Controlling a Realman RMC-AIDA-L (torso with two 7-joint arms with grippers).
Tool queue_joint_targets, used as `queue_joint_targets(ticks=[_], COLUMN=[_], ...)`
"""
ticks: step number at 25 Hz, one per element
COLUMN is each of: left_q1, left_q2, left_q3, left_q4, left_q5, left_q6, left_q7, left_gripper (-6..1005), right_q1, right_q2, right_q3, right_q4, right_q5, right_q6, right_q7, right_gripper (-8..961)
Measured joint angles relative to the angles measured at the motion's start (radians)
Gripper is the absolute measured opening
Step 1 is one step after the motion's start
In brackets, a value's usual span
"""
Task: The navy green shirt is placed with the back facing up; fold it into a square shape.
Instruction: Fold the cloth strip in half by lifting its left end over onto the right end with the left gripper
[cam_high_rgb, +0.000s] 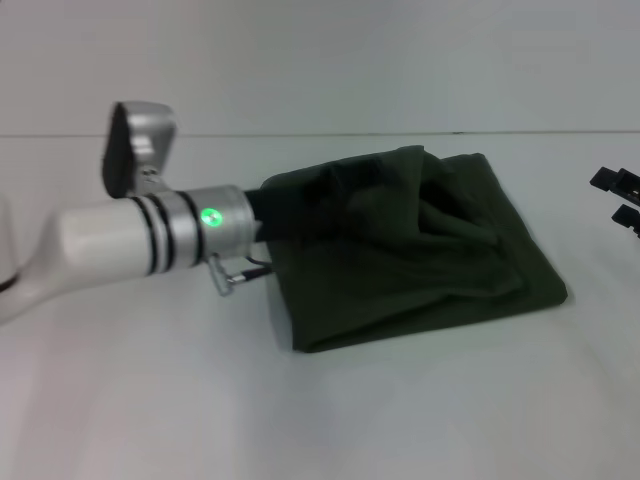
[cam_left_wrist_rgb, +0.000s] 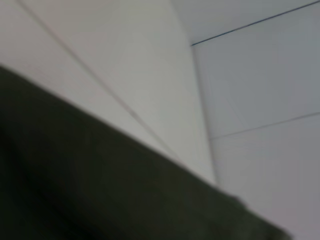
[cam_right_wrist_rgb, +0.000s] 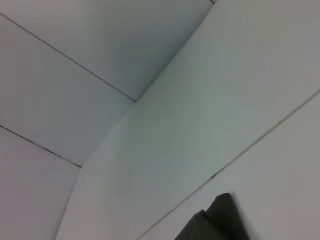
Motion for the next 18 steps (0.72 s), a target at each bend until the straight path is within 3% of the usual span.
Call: queue_joint_targets(ticks=[6, 12, 15, 18], left_q1=[-0.104, -0.207, -0.217, -0.163], left_q2=[-0.008, -0.009, -0.005, 0.004], left_q3=[0.045, 0.044, 0.046, 0.04], left_q4=[-0.103, -0.148, -0.159, -0.135], left_q5=[-0.044, -0.265, -0.296, -0.299], left_q6=[-0.115, -0.177, -0.171, -0.083], left_q7=[0.057, 0.286, 0.316, 0.3], left_gripper=[848, 847, 847, 847], right_q1=[0.0, 0.0, 0.0, 0.004], right_q2=[0.001, 0.003, 0.003, -0.003], right_q3=[0.0, 0.0, -0.002, -0.011], right_q4=[0.001, 0.001, 0.001, 0.0], right_q5=[0.001, 0.001, 0.001, -0.006], right_q6=[0.001, 0.002, 0.002, -0.009], right_q7=[0.0, -0.002, -0.001, -0.001], right_gripper=[828, 825, 824, 822])
